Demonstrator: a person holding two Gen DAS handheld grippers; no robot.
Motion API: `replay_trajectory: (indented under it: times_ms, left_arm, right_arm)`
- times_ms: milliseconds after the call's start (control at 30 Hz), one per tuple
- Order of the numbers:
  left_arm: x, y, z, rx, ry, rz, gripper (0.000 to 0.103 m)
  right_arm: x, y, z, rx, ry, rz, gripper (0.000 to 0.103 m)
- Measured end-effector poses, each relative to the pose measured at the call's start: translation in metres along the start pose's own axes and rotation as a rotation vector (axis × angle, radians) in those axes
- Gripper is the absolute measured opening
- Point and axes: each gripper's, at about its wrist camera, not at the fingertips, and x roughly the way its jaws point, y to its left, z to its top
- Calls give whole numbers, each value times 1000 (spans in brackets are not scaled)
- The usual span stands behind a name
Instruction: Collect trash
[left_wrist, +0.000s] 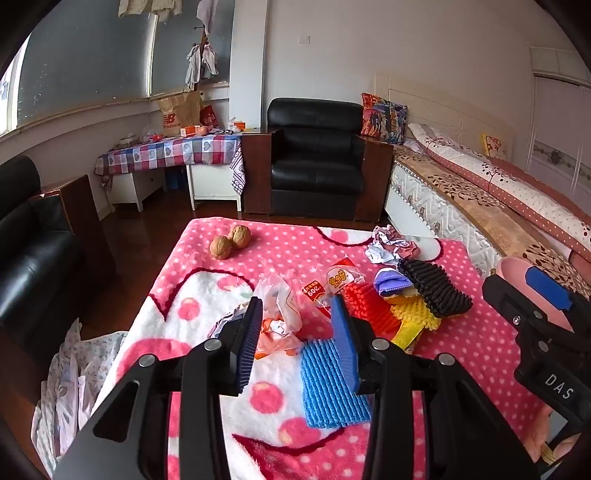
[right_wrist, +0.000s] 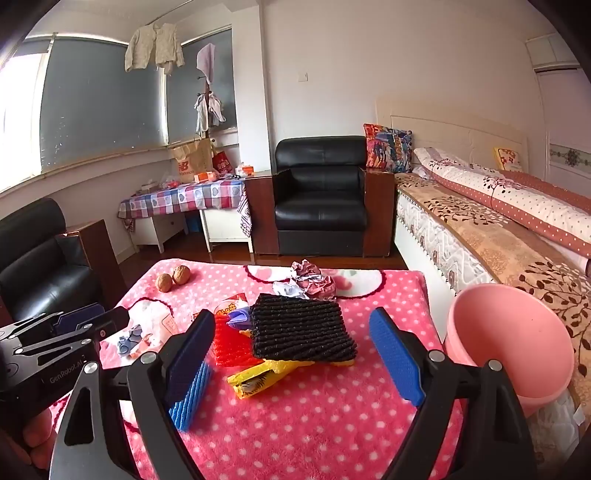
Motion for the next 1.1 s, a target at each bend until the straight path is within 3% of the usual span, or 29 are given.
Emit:
replay_trajectory:
  times_ms: [467, 567, 1100]
  left_arm:
    - [1, -15, -4, 7, -4, -2, 39]
    - [-1, -2, 0, -6, -3, -16, 39]
    - [-10, -4, 3, -1, -22, -25, 39]
  right_arm:
    - [0, -5, 4, 3, -4, -7, 84]
    - [0, -2, 3, 4, -11, -13, 84]
    - [-2, -2, 0, 9, -16, -23, 84]
